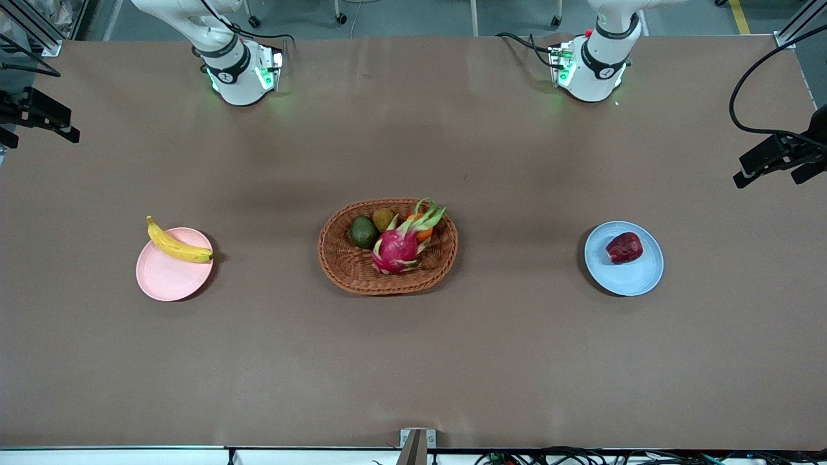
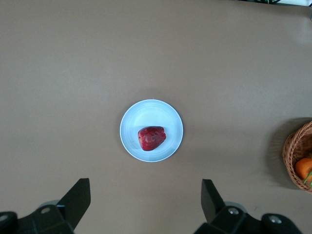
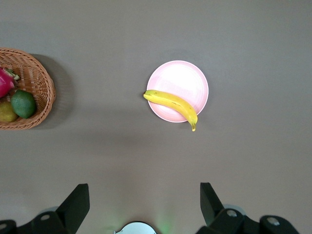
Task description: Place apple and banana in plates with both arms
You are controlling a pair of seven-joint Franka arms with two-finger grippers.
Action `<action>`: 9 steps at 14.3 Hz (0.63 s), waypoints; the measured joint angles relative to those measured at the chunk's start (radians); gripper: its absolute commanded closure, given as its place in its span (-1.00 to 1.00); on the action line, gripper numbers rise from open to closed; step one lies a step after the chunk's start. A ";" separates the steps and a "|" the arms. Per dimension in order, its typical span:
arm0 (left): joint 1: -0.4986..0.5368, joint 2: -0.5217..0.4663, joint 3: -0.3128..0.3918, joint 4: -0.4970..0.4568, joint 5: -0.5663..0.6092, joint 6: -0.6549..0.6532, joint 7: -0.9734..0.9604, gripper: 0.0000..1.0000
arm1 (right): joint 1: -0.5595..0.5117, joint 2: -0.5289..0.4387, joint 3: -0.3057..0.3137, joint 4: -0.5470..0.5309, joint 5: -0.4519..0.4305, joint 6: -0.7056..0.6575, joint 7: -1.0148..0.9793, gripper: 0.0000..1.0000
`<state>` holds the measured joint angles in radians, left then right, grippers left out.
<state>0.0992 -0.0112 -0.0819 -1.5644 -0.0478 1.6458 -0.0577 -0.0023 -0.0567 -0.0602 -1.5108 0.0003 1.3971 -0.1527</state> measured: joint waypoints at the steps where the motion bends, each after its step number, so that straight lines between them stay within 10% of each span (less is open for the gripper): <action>1: -0.001 0.001 -0.002 0.000 0.003 0.000 0.009 -1.00 | 0.000 -0.001 0.000 0.000 0.003 0.000 0.000 -1.00; 9: -0.001 0.003 -0.036 0.004 0.055 0.000 0.032 -1.00 | 0.000 -0.011 0.000 0.000 0.013 -0.006 0.017 -1.00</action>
<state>0.0986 -0.0087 -0.1181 -1.5608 0.0070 1.6456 -0.0257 -0.0022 -0.0678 -0.0599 -1.5108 0.0134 1.3906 -0.1358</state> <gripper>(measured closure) 0.000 0.000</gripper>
